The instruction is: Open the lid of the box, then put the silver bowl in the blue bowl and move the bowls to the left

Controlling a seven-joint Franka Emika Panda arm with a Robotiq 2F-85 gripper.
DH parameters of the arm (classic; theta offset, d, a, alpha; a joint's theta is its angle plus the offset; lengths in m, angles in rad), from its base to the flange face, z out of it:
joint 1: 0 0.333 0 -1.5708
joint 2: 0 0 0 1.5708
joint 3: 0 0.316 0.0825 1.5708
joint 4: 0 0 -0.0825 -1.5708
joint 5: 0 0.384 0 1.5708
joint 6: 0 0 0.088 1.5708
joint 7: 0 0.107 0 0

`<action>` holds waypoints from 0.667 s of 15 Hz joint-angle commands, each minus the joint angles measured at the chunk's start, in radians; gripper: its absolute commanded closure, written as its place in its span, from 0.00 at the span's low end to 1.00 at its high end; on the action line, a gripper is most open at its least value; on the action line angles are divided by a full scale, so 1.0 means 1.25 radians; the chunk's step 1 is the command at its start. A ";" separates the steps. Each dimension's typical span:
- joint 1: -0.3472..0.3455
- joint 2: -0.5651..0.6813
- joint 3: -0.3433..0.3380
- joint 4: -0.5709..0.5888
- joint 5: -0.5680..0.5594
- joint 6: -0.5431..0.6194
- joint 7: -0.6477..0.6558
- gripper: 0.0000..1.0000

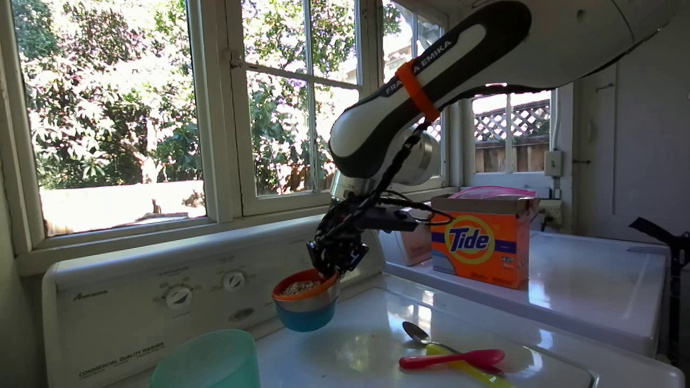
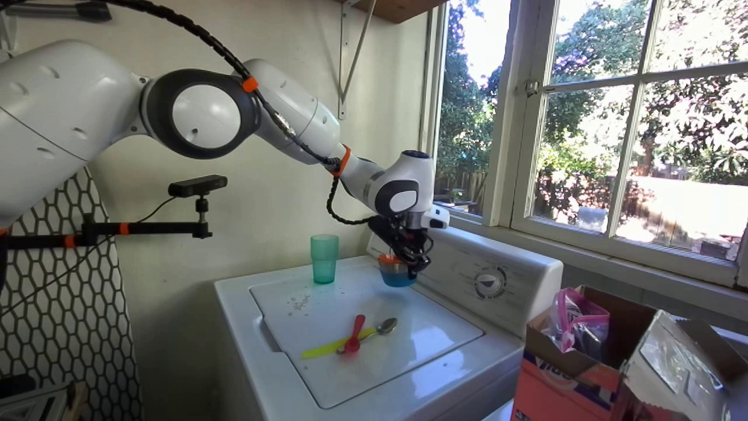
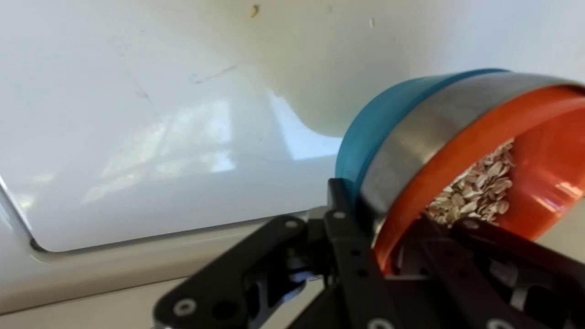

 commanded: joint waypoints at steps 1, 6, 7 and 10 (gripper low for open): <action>-0.014 0.069 0.038 0.104 0.027 -0.072 -0.064 0.96; -0.001 0.055 0.022 0.075 0.011 -0.052 -0.056 0.83; -0.002 0.056 0.022 0.077 0.011 -0.053 -0.056 0.83; -0.004 0.087 0.034 0.128 0.010 -0.073 -0.091 0.96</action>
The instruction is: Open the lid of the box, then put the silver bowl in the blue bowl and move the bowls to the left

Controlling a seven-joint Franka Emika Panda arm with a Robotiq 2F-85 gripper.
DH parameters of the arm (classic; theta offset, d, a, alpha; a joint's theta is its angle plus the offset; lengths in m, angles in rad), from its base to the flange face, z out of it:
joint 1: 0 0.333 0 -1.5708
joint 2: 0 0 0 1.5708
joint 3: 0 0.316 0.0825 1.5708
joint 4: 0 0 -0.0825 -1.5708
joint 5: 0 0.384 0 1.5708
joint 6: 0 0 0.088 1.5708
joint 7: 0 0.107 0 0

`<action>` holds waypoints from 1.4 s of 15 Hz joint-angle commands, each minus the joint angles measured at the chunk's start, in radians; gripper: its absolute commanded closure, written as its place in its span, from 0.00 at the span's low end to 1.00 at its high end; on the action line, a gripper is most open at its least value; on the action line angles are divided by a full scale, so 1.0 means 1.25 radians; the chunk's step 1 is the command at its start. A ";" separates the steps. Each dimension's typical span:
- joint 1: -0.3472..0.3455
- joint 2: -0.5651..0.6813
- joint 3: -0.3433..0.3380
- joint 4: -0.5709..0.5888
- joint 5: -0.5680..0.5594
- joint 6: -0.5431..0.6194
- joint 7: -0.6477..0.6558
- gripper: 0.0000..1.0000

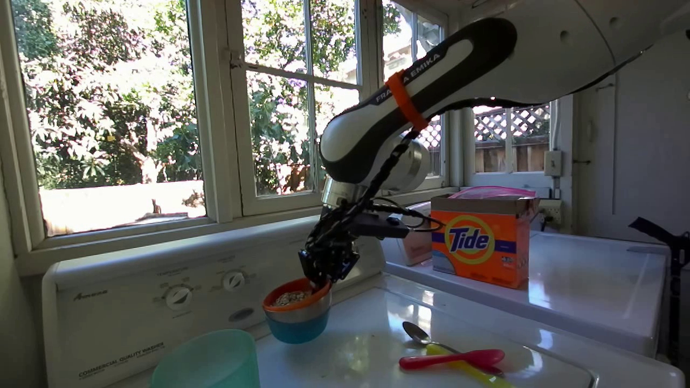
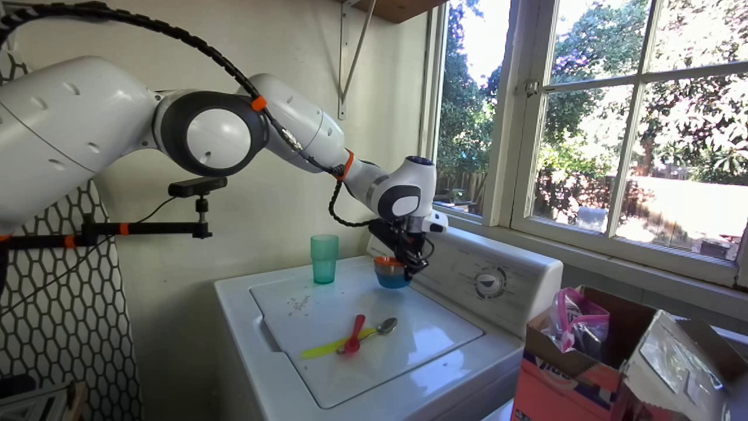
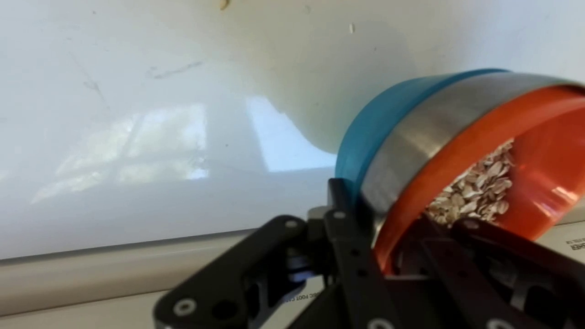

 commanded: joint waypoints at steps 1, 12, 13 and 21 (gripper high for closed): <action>0.002 0.043 0.013 0.073 0.000 -0.035 -0.049 0.96; 0.050 0.231 0.047 0.424 -0.014 -0.326 -0.175 0.96; 0.059 0.247 0.046 0.452 -0.016 -0.358 -0.180 0.96; 0.090 0.328 0.043 0.571 -0.015 -0.367 -0.171 0.96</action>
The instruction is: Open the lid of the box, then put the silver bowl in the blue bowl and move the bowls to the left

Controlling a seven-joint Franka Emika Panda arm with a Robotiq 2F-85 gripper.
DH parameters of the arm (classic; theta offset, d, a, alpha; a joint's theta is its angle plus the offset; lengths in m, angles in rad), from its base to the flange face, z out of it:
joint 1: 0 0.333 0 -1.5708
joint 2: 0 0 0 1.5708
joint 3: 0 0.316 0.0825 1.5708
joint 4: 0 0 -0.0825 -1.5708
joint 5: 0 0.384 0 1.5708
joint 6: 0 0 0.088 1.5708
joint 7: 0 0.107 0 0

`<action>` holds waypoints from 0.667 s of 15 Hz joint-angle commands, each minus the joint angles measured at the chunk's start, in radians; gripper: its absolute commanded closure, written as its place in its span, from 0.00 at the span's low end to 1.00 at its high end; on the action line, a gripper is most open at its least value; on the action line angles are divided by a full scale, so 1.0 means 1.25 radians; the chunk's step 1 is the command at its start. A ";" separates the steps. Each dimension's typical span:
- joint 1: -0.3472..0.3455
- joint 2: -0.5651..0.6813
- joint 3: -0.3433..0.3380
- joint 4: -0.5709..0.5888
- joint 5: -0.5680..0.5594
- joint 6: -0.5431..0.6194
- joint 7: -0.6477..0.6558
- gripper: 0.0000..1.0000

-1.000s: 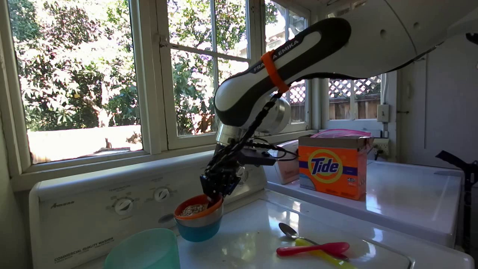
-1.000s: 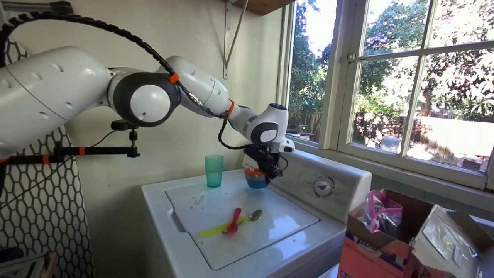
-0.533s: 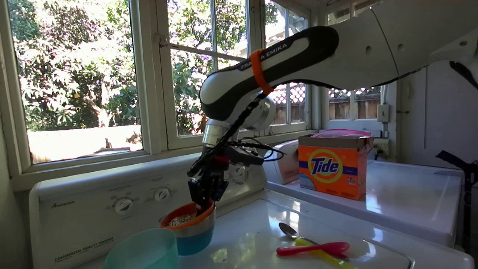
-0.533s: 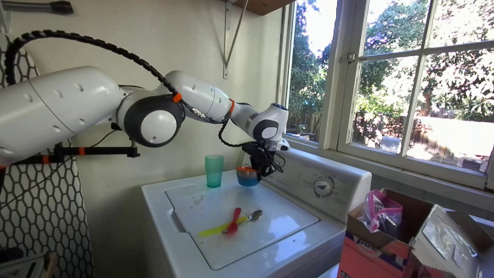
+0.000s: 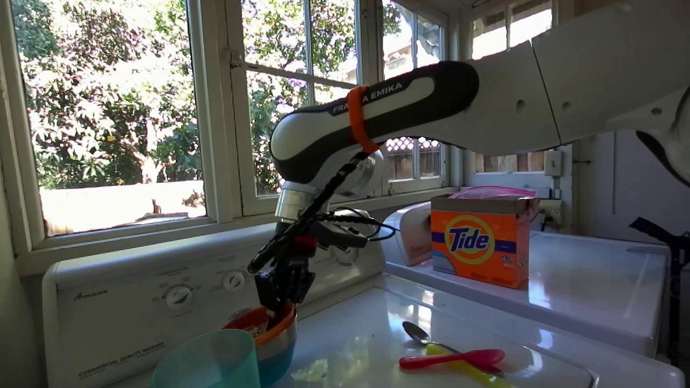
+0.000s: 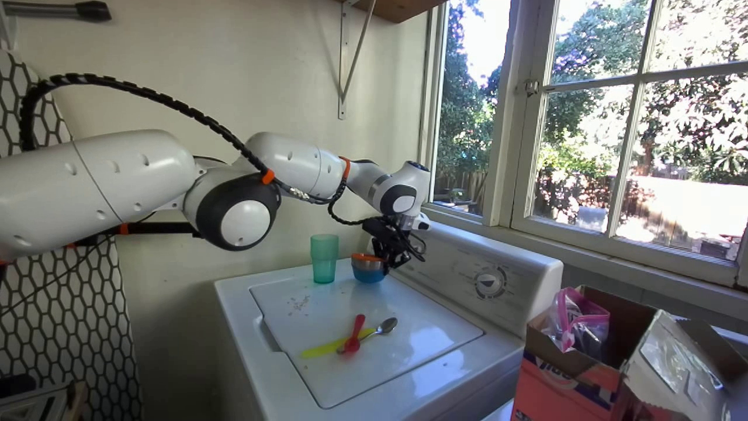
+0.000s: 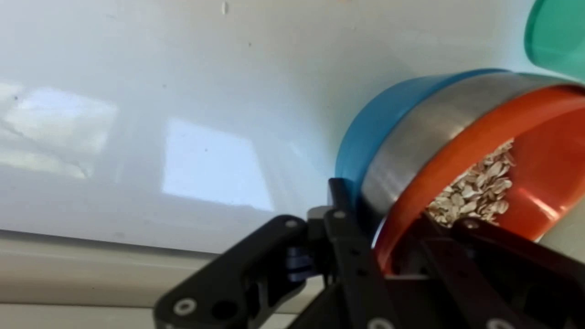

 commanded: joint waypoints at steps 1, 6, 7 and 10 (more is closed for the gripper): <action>0.015 0.064 -0.001 0.107 -0.003 -0.049 0.006 0.96; 0.021 0.046 -0.006 0.088 -0.015 -0.060 -0.004 0.37; 0.024 0.042 -0.007 0.088 -0.017 -0.062 -0.006 0.28; 0.035 0.019 -0.009 0.084 -0.025 -0.097 -0.006 0.06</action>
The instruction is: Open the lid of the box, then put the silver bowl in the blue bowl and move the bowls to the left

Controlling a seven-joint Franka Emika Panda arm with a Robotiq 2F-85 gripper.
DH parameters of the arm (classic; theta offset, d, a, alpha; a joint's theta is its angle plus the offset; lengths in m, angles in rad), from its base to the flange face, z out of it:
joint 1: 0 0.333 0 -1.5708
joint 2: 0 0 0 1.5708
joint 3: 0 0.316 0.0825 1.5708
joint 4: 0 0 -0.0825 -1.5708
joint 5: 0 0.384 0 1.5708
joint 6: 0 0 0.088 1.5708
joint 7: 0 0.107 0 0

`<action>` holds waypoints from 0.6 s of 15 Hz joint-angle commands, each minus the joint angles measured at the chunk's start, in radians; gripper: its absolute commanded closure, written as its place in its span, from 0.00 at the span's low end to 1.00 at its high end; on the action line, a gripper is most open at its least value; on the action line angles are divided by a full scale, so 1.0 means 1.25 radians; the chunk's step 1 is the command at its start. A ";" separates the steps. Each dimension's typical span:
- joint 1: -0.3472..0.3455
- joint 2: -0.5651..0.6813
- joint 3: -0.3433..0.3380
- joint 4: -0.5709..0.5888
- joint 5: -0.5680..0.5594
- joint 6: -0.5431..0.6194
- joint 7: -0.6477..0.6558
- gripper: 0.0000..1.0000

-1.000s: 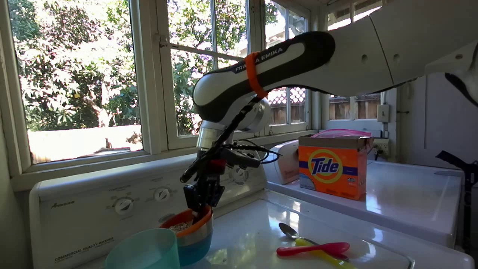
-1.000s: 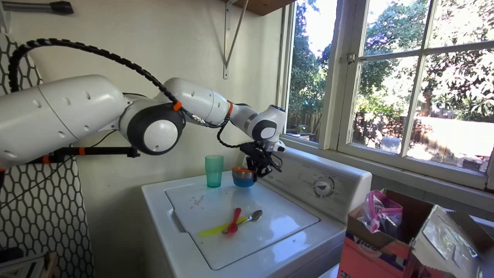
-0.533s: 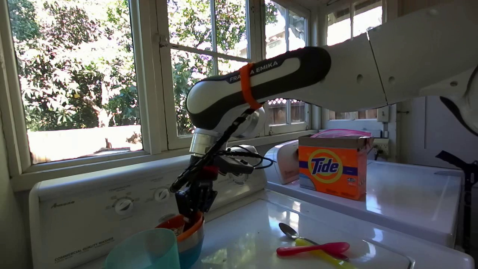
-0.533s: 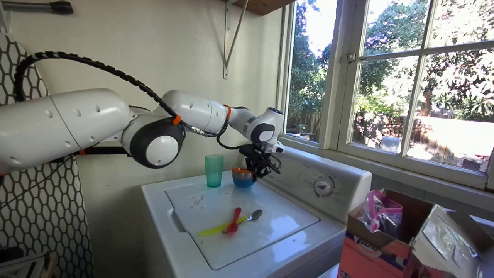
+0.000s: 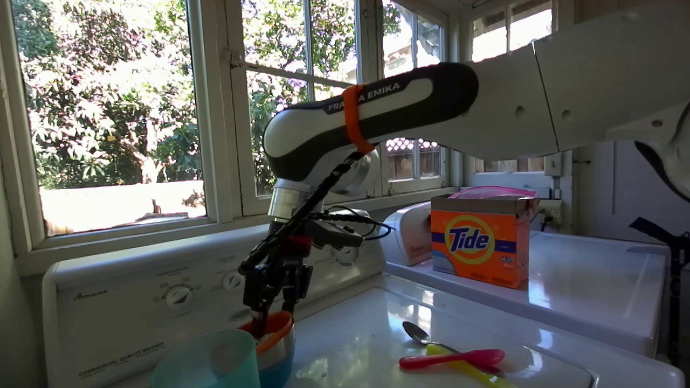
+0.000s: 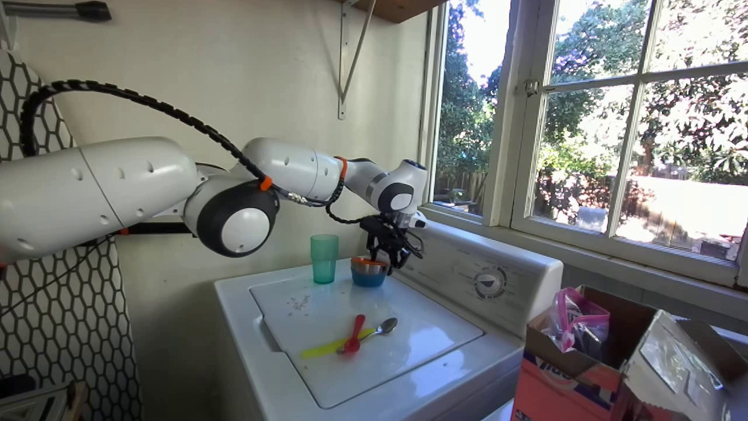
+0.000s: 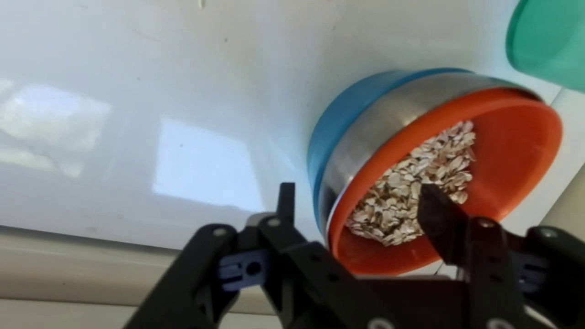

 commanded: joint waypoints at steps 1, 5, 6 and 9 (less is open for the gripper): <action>0.021 -0.018 -0.012 0.019 -0.025 -0.073 0.000 0.01; 0.042 -0.053 -0.048 0.008 -0.062 -0.076 0.043 0.00; 0.046 -0.061 -0.054 0.006 -0.067 -0.072 0.044 0.00; 0.058 -0.084 -0.060 -0.009 -0.081 -0.090 0.022 0.00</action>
